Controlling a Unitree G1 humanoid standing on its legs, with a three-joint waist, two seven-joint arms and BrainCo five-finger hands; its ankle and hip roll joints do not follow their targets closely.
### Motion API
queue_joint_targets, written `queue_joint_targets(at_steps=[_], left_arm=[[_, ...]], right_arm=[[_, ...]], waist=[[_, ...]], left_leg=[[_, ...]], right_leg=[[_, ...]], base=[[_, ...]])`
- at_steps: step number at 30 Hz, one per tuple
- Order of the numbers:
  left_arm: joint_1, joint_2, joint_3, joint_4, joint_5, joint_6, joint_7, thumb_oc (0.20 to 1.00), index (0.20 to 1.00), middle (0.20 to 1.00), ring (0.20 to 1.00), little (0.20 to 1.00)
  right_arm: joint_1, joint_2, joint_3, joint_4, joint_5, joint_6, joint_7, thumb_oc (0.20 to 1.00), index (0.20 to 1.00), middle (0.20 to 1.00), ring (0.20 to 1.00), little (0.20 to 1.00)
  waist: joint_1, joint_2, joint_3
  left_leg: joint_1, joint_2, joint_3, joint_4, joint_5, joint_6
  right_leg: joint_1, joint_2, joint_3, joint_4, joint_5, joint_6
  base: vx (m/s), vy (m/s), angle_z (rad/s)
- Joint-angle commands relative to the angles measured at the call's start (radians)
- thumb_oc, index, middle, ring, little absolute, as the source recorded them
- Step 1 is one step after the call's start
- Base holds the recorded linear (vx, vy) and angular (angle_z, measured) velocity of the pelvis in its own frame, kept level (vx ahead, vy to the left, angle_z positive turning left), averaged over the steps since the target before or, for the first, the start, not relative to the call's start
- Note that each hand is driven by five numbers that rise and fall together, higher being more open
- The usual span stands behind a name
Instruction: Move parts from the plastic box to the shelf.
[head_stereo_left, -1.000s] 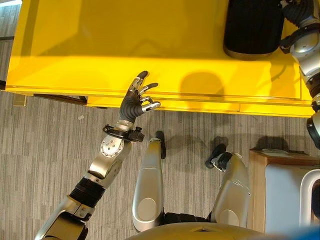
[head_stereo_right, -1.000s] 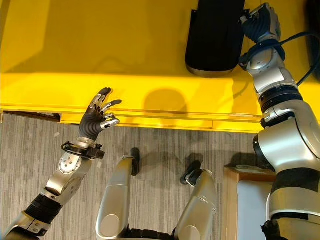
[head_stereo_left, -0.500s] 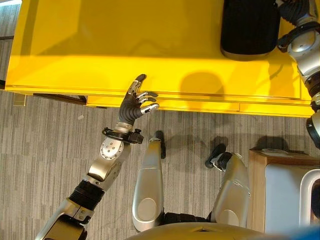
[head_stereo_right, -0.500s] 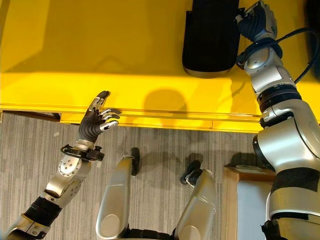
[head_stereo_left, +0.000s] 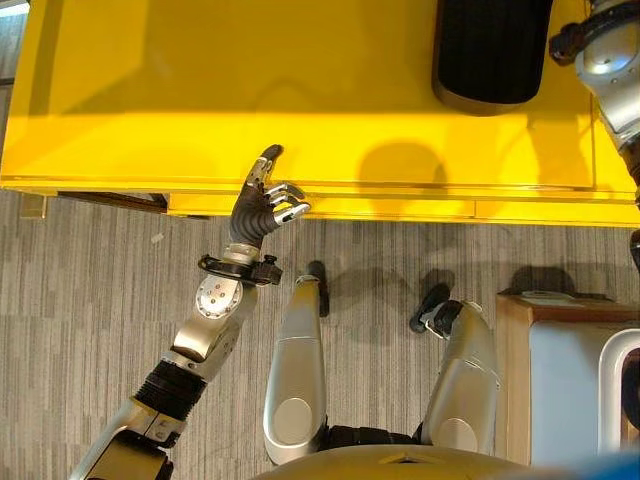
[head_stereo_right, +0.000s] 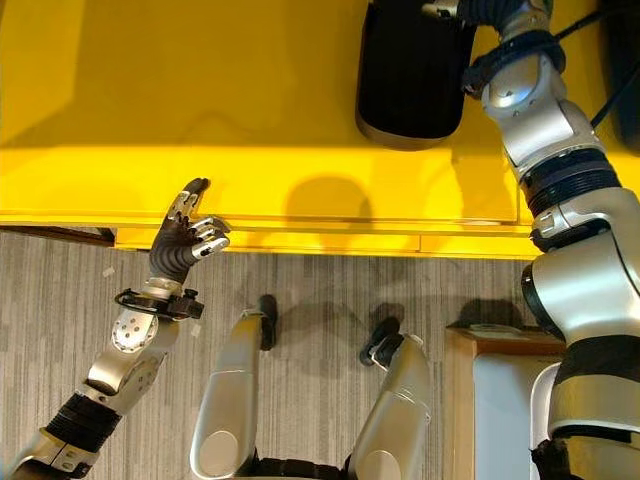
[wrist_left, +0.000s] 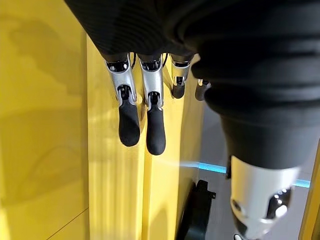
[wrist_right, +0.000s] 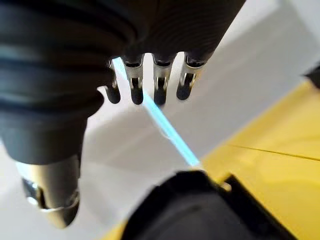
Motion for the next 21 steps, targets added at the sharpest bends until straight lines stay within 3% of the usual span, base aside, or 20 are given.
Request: queue_joint_targets(at_steps=[1, 10, 11, 12, 14, 21], left_arm=[[0.057, 0.025, 0.010, -0.046, -0.011, -0.015, 0.004, 1.000, 1.000, 1.000, 1.000, 1.000], [0.075, 0.030, 0.029, -0.045, -0.010, -0.010, -0.006, 1.000, 1.000, 1.000, 1.000, 1.000], [0.075, 0.031, 0.030, -0.047, -0.011, -0.009, -0.008, 1.000, 1.000, 1.000, 1.000, 1.000], [0.079, 0.033, 0.033, -0.047, -0.011, -0.008, -0.009, 1.000, 1.000, 1.000, 1.000, 1.000], [0.081, 0.034, 0.034, -0.047, -0.009, -0.006, -0.012, 1.000, 1.000, 1.000, 1.000, 1.000], [0.097, 0.030, 0.049, -0.049, 0.001, 0.001, -0.022, 1.000, 1.000, 1.000, 1.000, 1.000]], right_arm=[[-0.115, -0.045, 0.004, -0.040, 0.003, -0.046, -0.045, 1.000, 1.000, 1.000, 1.000, 1.000], [-0.053, -0.089, -0.062, -0.246, -0.047, -0.048, -0.053, 1.000, 1.000, 1.000, 1.000, 1.000], [-0.043, -0.092, -0.073, -0.268, -0.048, -0.050, -0.053, 1.000, 1.000, 1.000, 1.000, 1.000], [-0.021, -0.093, -0.093, -0.293, -0.051, -0.051, -0.053, 1.000, 1.000, 1.000, 1.000, 1.000], [0.002, -0.093, -0.114, -0.325, -0.052, -0.056, -0.052, 1.000, 1.000, 1.000, 1.000, 1.000], [0.205, -0.062, -0.256, -0.512, -0.044, -0.088, -0.028, 1.000, 1.000, 1.000, 1.000, 1.000]], waist=[[0.004, -0.020, -0.039], [-0.013, -0.033, -0.051], [-0.015, -0.034, -0.051], [-0.016, -0.035, -0.056], [-0.018, -0.036, -0.053], [-0.030, -0.040, -0.063]], left_leg=[[0.011, 0.028, -0.024, -0.015, -0.014, -0.011], [0.033, 0.038, -0.019, -0.009, -0.022, -0.014], [0.025, 0.037, -0.015, -0.014, 0.001, -0.006], [0.041, 0.039, -0.017, -0.014, -0.019, -0.014], [0.038, 0.039, -0.013, -0.021, 0.003, -0.006], [0.085, 0.047, 0.000, -0.059, 0.014, -0.008]], right_leg=[[0.022, 0.048, 0.063, 0.012, -0.014, 0.049], [0.040, 0.053, 0.071, 0.010, -0.018, 0.048], [0.035, 0.050, 0.065, 0.001, 0.001, 0.036], [0.049, 0.054, 0.069, 0.004, -0.016, 0.048], [0.046, 0.052, 0.064, -0.006, 0.005, 0.037], [0.089, 0.065, 0.062, -0.054, 0.028, 0.042]], base=[[0.00, 0.012, -0.07], [-0.01, 0.003, -0.04], [0.00, 0.000, 0.00], [-0.07, 0.020, -0.02], [-0.04, 0.015, -0.07], [0.00, 0.003, -0.08]])
